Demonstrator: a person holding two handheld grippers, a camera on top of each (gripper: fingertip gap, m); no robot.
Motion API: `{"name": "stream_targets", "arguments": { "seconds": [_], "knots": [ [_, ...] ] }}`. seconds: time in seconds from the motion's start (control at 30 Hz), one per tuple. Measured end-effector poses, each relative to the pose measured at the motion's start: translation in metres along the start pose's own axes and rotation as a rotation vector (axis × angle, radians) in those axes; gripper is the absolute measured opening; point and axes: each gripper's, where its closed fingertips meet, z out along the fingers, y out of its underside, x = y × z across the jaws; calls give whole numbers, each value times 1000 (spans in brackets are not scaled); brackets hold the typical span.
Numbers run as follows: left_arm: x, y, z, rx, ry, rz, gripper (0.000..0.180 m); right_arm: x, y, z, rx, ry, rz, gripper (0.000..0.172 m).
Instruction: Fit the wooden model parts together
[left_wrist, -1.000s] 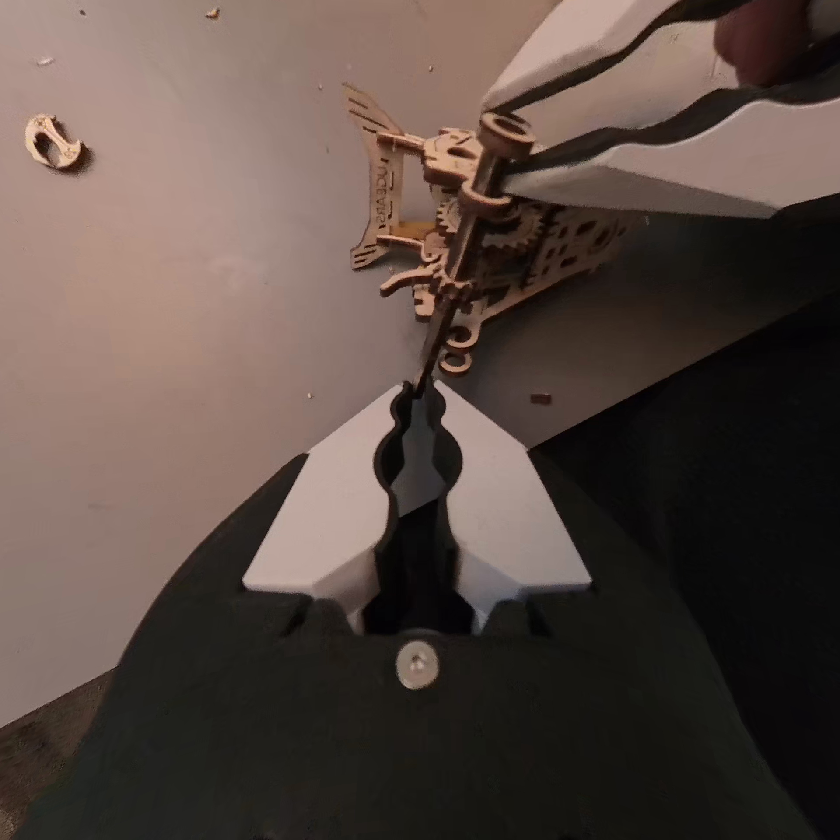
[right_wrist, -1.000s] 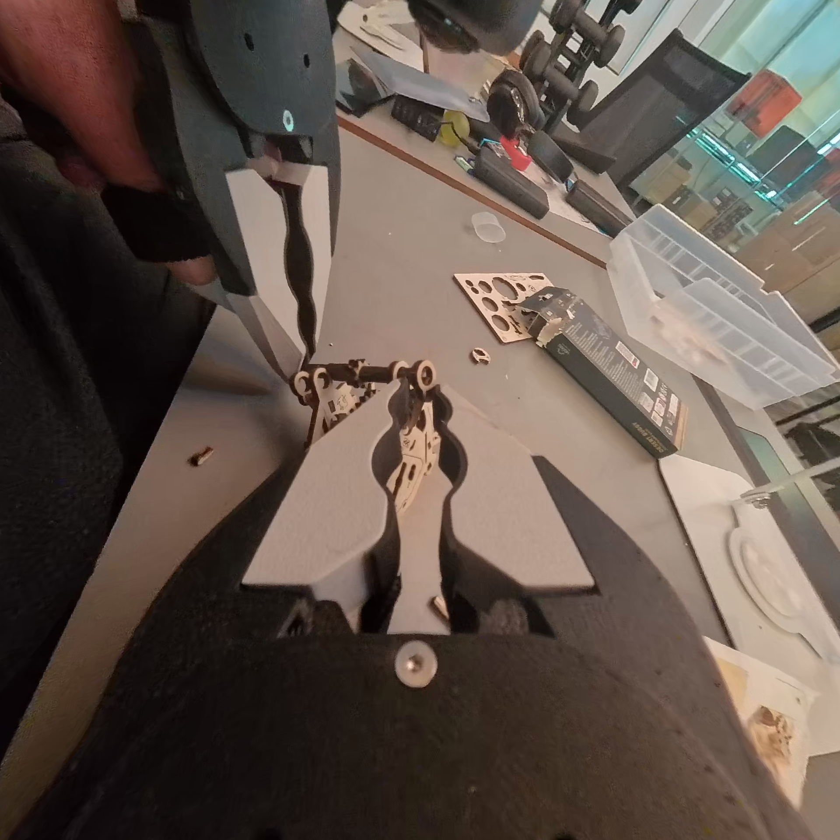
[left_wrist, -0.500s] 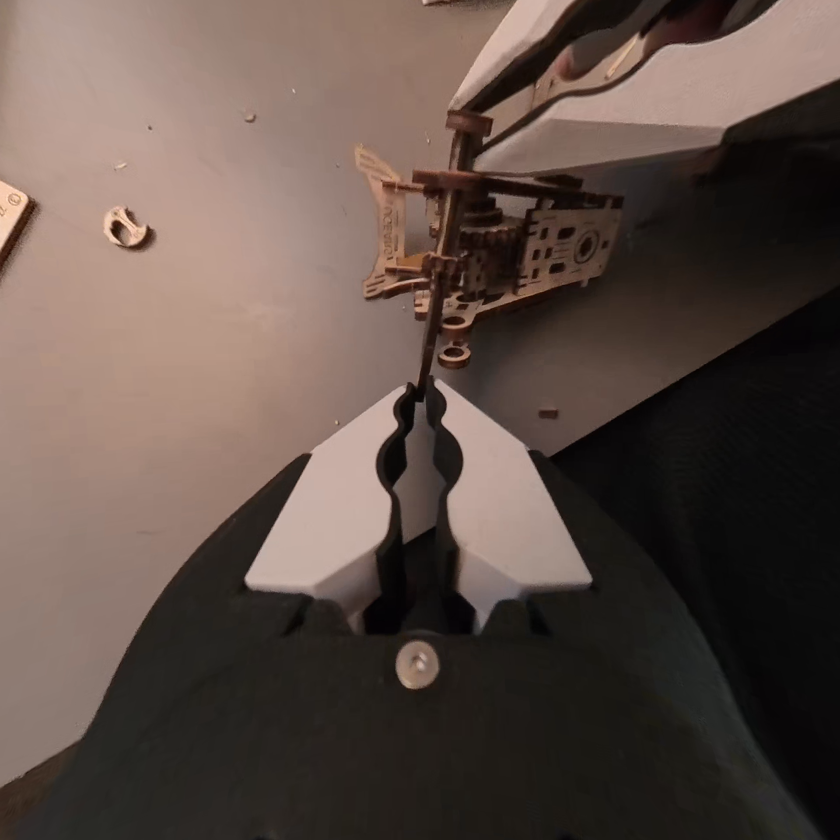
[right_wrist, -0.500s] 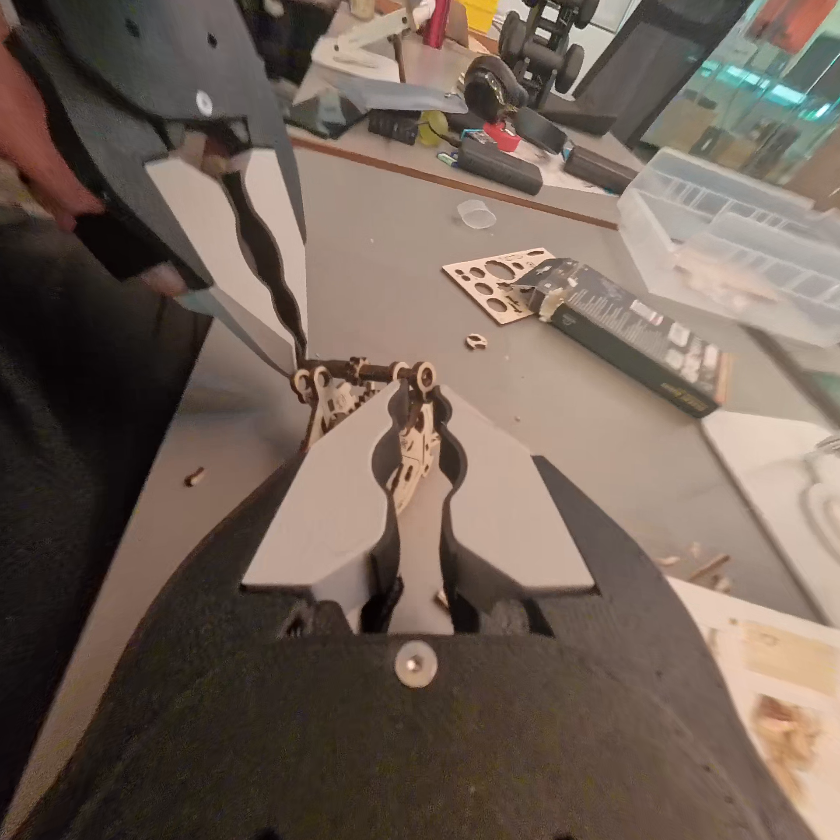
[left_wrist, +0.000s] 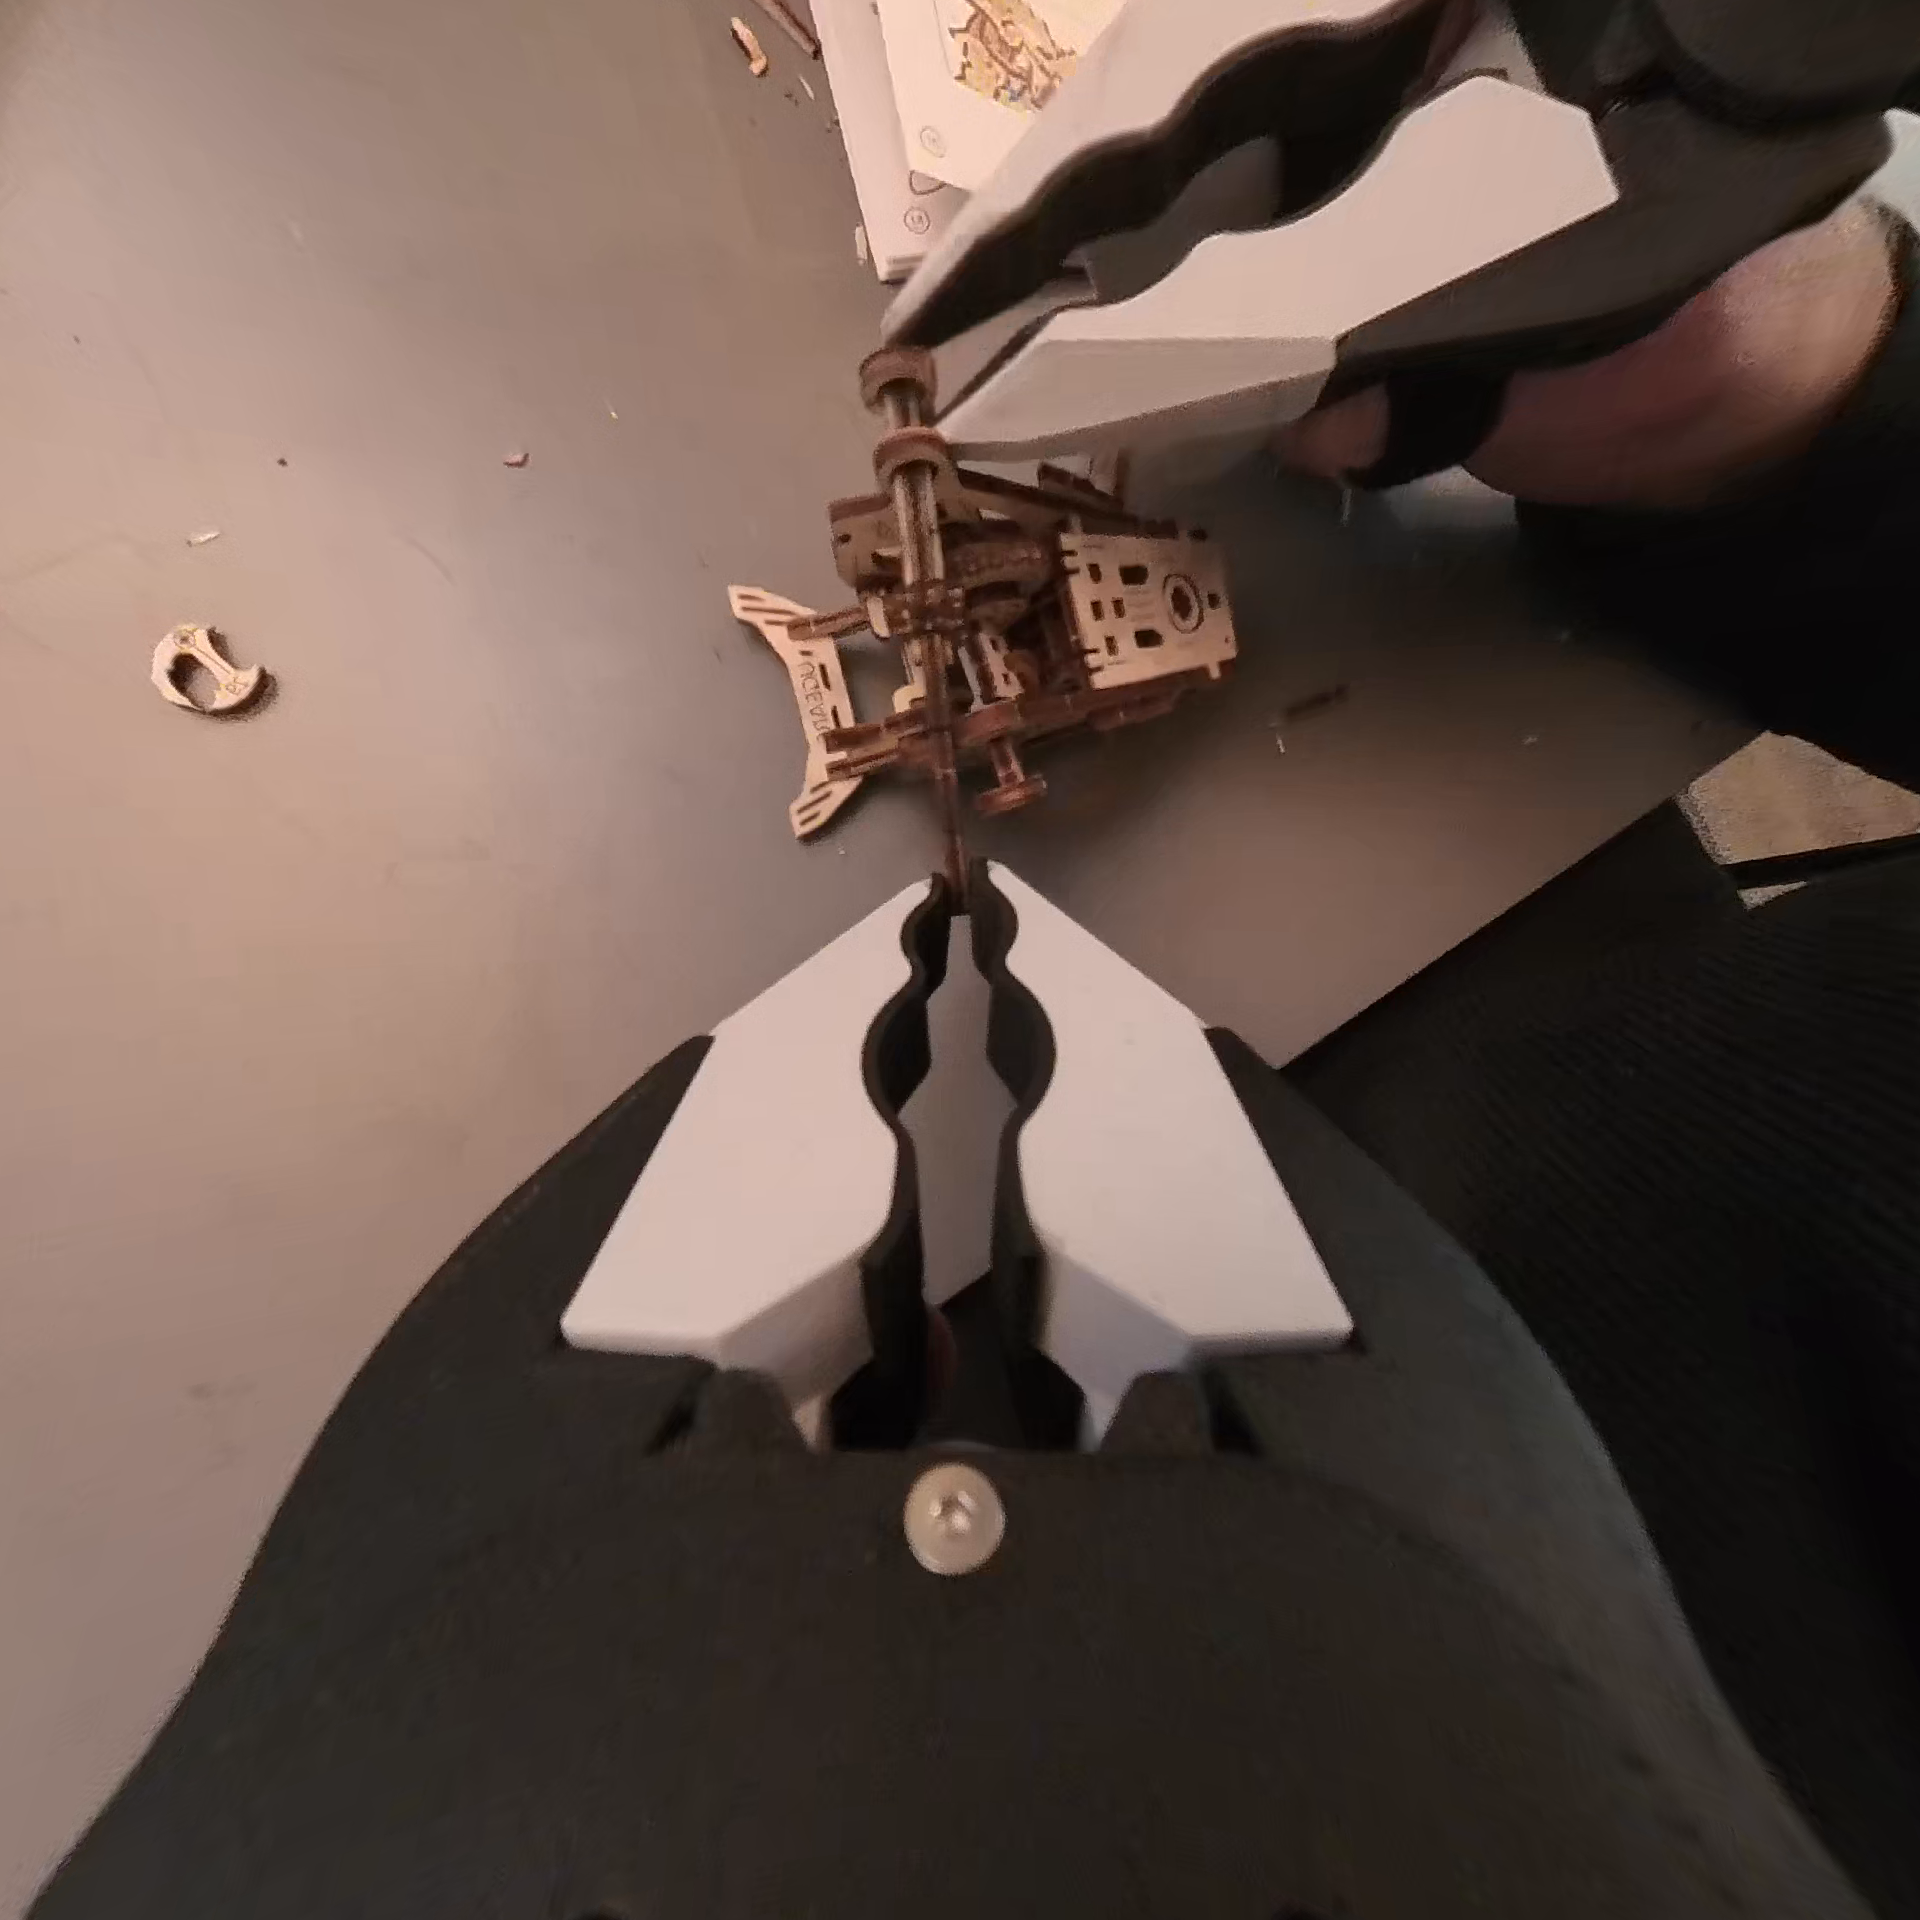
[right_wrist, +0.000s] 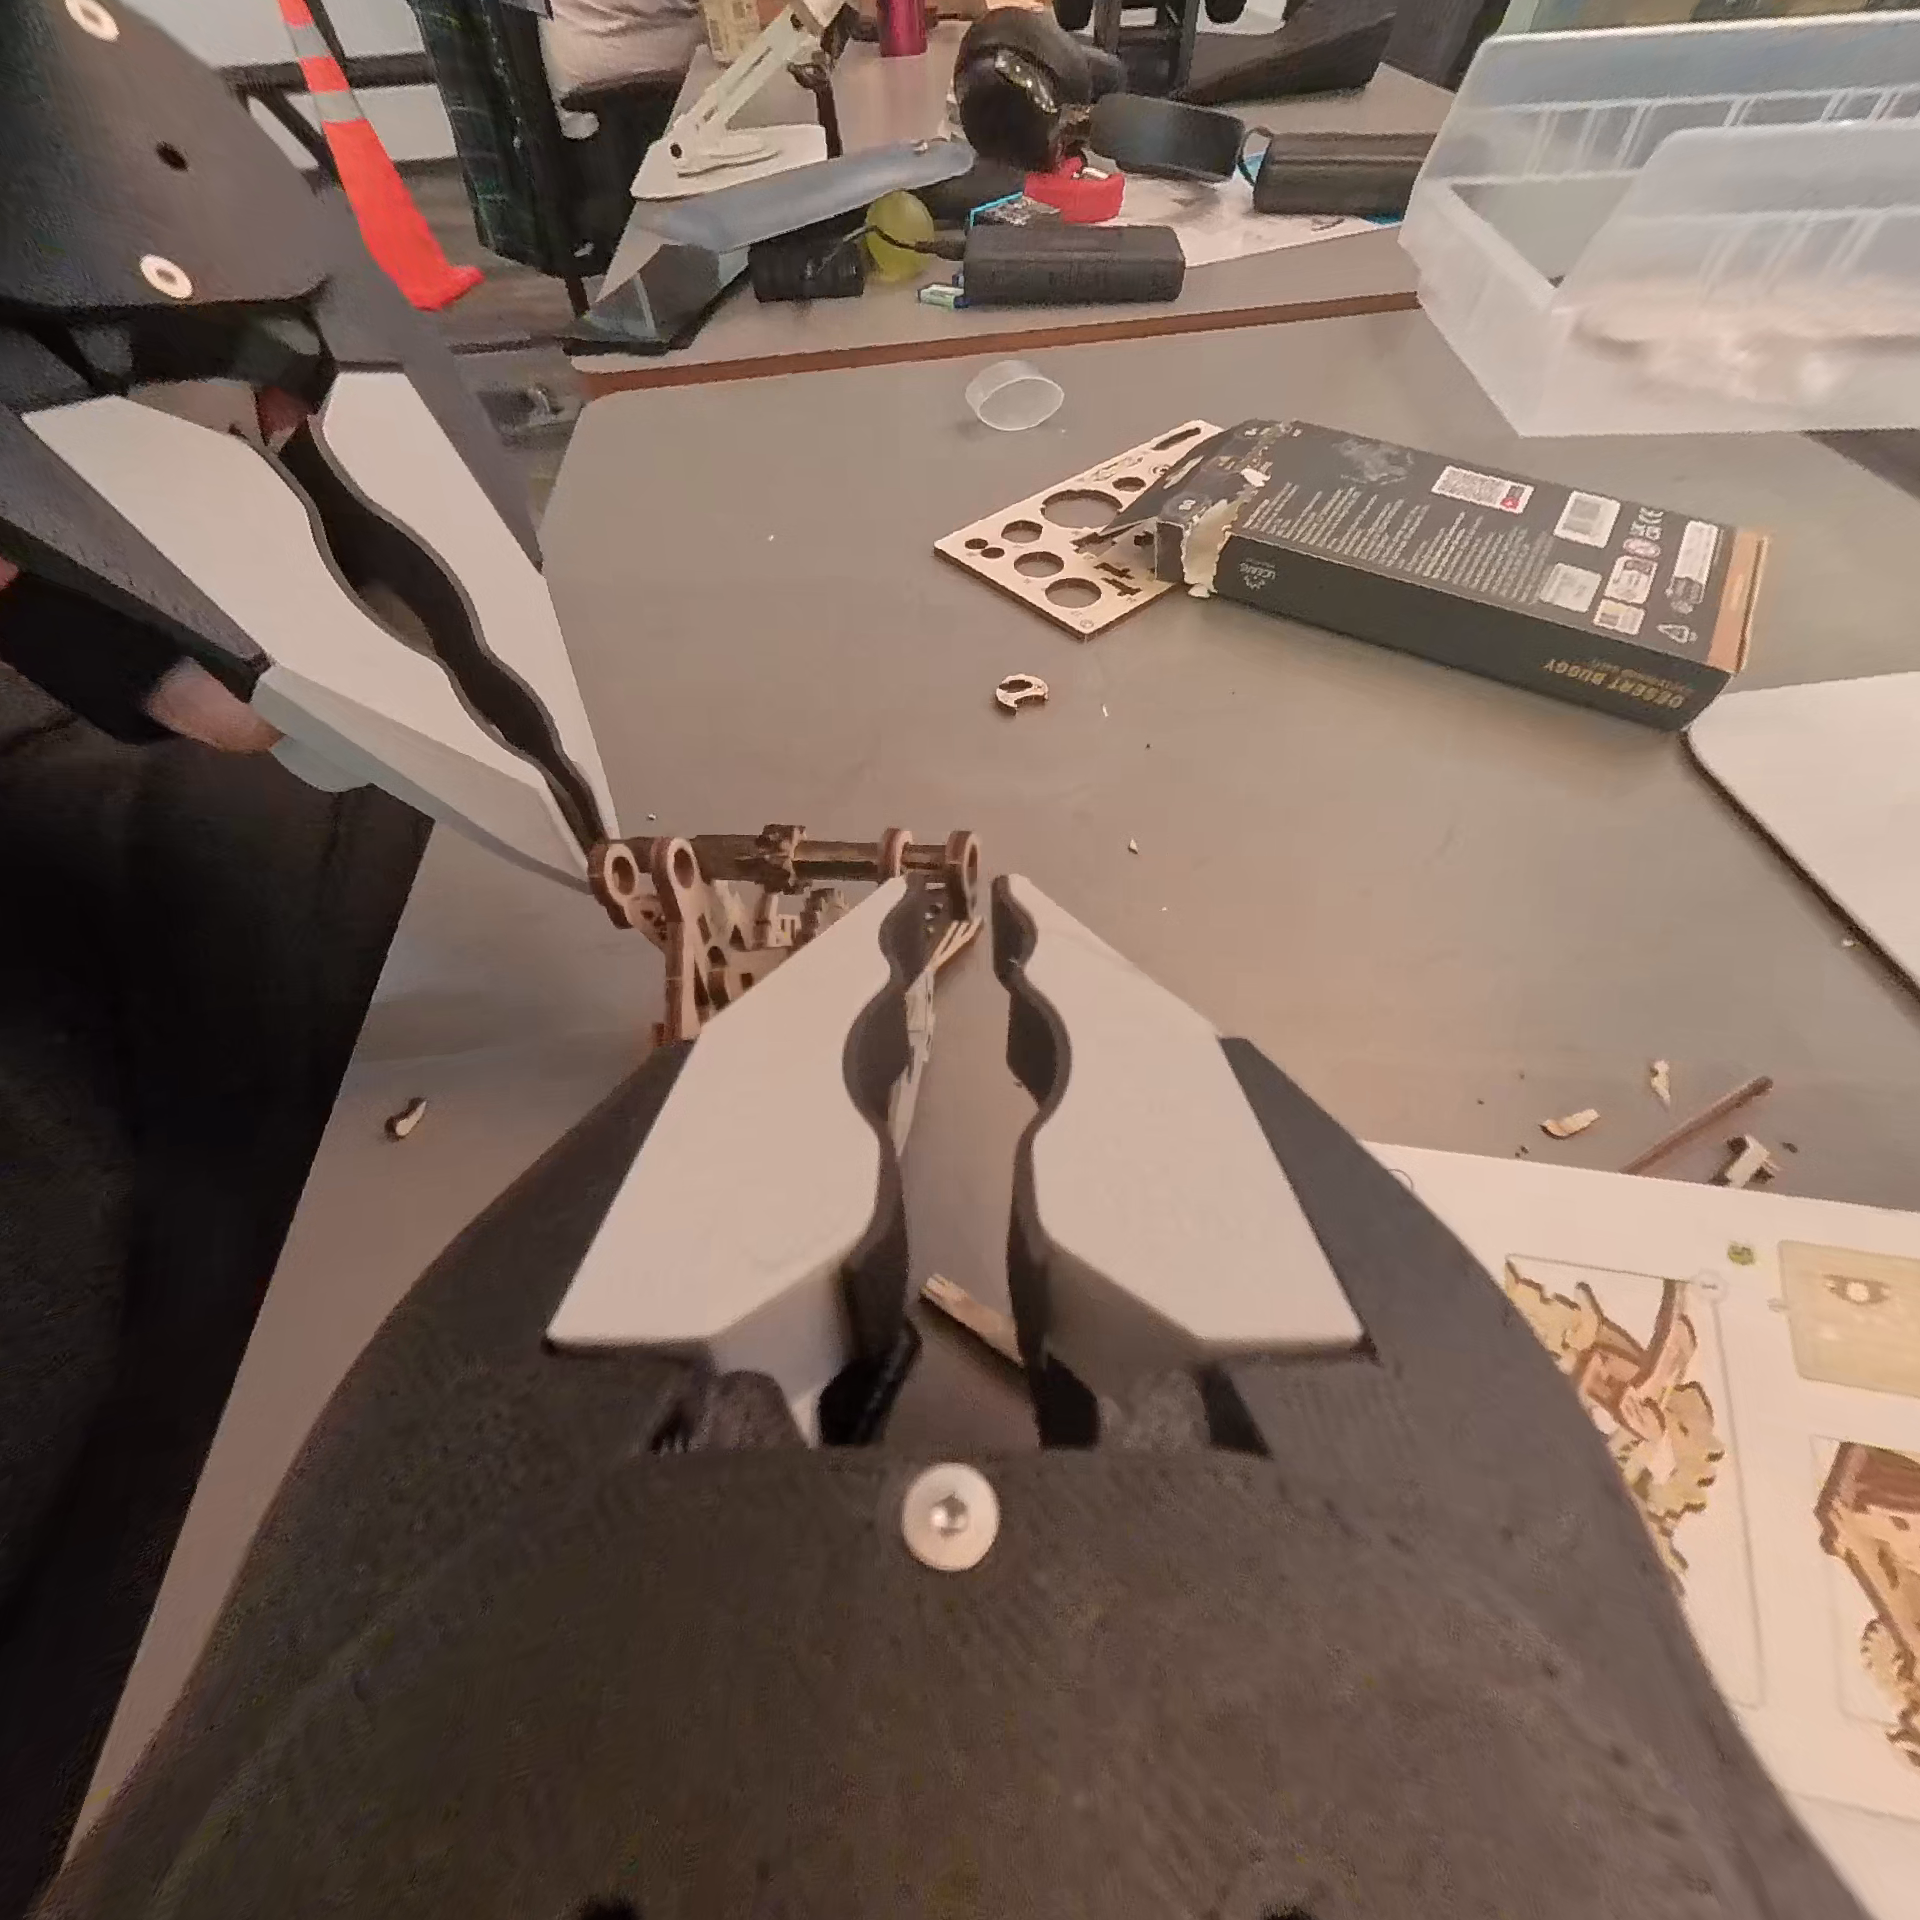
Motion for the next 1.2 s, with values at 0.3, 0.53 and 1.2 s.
{"name": "stream_targets", "arguments": {
  "seconds": [0.3,0.53,1.2],
  "knots": [
    [2,-8,4,10,30,-15,1,11,6,-12,-16,-44,69,22],
    [4,-10,7,1,55,-35,1,12,15,-18,-65,-88,82,28],
    [11,-21,6,12,60,144,2,-13,17,-13,-86,-212,94,24]
  ]
}}
